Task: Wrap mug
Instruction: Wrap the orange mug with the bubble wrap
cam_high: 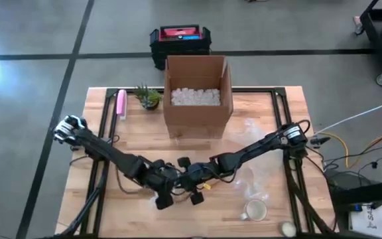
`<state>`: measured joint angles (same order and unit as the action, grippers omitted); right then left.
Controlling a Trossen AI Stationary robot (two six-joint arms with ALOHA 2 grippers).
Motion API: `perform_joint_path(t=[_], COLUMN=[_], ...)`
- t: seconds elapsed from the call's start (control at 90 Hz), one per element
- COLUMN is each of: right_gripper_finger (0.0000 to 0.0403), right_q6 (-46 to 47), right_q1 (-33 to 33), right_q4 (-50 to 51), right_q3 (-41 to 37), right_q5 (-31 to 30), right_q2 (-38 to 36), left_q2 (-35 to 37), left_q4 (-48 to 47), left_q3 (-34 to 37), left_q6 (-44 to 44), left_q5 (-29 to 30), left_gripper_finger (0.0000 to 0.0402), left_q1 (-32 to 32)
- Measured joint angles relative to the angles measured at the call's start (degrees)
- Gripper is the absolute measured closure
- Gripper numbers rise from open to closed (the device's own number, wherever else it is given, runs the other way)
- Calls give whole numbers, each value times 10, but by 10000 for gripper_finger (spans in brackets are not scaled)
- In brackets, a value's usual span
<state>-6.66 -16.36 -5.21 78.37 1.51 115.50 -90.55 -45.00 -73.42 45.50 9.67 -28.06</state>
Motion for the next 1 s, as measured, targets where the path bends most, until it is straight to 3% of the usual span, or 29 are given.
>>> perform_joint_path(t=[0.178, 0.333, 0.533, 1.0], right_gripper_finger=[384, 384, 384, 384], right_q6=[0, 0, 0, 7], right_q1=[0, 0, 0, 3], right_q4=[0, 1, 1, 8], right_q3=[0, 0, 0, -2], right_q5=[0, -1, -1, -4], right_q2=[0, 0, 0, -14], left_q2=[8, 7, 5, -7], left_q4=[-37, -33, 10, 158], left_q3=[-3, 20, 52, 155], left_q6=[-1, 0, 11, 19], left_q5=[84, 76, 19, 17], left_gripper_finger=[402, 402, 402, 401], left_q1=[5, 11, 8, 8])
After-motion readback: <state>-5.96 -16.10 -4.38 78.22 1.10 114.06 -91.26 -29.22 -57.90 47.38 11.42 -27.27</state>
